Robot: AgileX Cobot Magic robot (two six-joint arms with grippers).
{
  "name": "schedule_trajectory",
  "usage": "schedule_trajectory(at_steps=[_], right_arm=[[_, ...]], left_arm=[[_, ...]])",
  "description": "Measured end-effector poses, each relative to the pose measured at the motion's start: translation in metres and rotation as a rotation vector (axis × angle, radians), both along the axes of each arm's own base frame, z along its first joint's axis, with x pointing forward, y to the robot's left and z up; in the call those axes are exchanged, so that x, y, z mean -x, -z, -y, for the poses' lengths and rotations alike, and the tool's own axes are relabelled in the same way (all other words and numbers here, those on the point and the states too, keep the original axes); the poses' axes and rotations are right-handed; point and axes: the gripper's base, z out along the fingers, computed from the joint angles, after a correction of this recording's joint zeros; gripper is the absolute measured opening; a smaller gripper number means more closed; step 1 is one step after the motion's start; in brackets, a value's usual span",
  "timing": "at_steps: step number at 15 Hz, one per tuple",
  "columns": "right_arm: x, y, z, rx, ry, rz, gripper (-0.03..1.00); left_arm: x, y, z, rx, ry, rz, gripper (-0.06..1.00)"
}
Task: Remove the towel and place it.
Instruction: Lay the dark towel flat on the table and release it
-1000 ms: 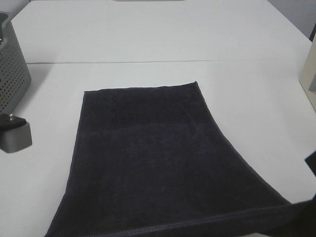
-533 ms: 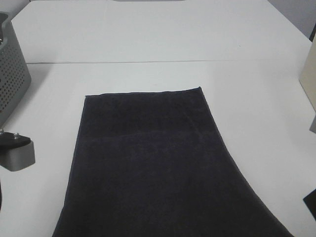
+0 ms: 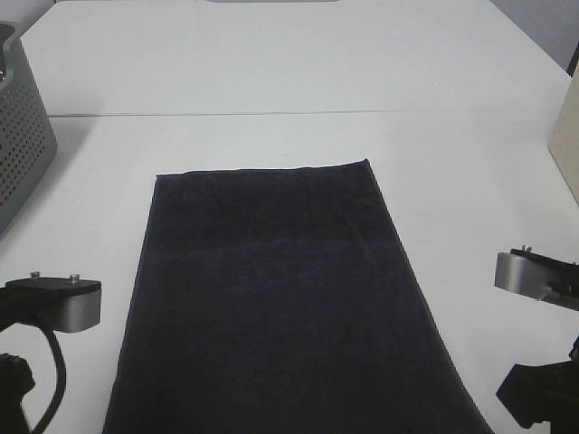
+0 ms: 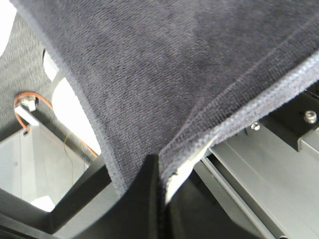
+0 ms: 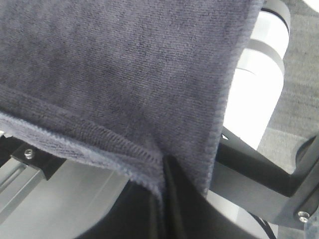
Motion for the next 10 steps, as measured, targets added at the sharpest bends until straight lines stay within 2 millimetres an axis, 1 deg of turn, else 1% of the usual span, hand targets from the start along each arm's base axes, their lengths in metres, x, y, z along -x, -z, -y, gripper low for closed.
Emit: schedule_trajectory(at_steps=[2, 4, 8, 10], right_arm=[[-0.006, 0.010, -0.001, 0.021, -0.018, -0.020, 0.01], [-0.015, 0.025, -0.001, 0.058, -0.043, -0.040, 0.01], [-0.030, 0.057, -0.002, 0.103, -0.074, -0.084, 0.01], [-0.035, 0.070, -0.002, 0.120, -0.067, -0.090, 0.01]], left_arm=[[-0.008, 0.005, 0.005, -0.022, -0.005, -0.019, 0.00], [-0.023, 0.010, 0.014, -0.041, 0.002, -0.010, 0.00], [-0.050, 0.037, 0.031, -0.087, 0.074, -0.046, 0.00], [-0.057, 0.050, 0.036, -0.102, 0.100, -0.077, 0.00]])
